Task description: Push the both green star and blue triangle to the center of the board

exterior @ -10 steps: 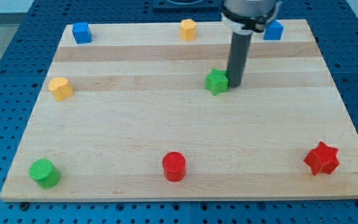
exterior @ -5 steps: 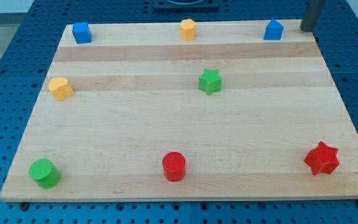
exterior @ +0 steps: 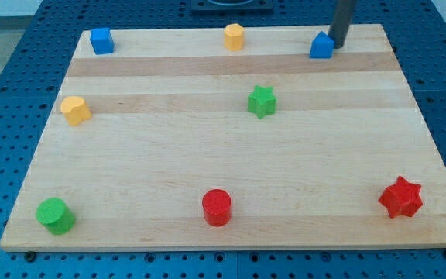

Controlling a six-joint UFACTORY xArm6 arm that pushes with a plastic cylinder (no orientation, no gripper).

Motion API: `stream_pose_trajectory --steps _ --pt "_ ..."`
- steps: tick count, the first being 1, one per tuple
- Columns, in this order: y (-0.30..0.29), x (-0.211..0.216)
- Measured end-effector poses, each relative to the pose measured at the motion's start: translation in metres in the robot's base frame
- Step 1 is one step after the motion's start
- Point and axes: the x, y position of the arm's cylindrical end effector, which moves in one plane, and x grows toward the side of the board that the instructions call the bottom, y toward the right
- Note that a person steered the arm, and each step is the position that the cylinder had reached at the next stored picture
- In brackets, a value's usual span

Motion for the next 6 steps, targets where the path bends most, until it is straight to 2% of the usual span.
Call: stream_pose_trajectory --steps 2,6 --pt "-0.072 0.02" --pt "-0.152 0.056"
